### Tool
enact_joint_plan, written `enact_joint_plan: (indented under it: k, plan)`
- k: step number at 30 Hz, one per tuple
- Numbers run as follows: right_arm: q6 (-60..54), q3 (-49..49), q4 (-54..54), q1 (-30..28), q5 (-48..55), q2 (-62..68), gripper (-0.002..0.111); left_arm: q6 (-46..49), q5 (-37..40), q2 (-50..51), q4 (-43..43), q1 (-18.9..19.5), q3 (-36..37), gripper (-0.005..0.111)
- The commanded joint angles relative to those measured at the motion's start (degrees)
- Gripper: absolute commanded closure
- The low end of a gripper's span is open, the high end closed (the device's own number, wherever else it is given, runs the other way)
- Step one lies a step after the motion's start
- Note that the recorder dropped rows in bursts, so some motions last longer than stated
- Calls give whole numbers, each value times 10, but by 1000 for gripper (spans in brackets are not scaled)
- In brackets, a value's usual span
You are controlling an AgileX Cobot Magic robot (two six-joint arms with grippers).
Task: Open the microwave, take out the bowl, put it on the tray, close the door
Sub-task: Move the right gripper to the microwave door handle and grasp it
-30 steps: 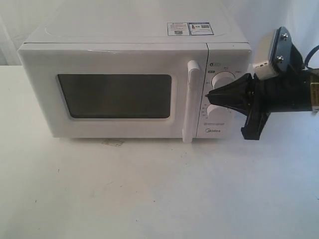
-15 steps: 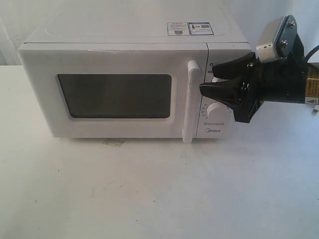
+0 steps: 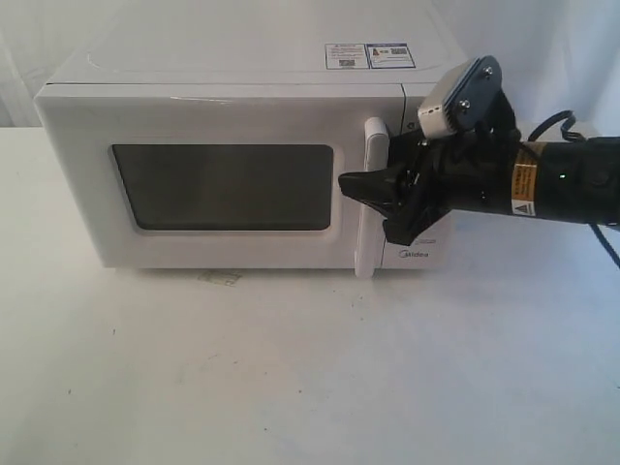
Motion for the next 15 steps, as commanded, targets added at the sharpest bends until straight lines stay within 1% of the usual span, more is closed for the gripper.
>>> enact_joint_plan:
  k: [1,3,5,9,12,15]
  plan:
    - [-18,-2,23,15,23,3,53,0,-3,-2,-4,-3,2,107]
    - [-18,-2,33,15,32,3,53,0,-3,-2,-4,-3,2,107]
    - [-18,-2,48,15,38,3,56,0,-3,-2,-4,-3,2,107]
    - [-18,-3,60,15,37,3,68,0,-3,-2,-4,-3,2,107]
    - [-5,-3,60,15,37,3,84,0,-3,-2,-4,-3,2,107]
    - [0,-3,55,15,37,3,108,0,-3,-2,-4,-3,2,107]
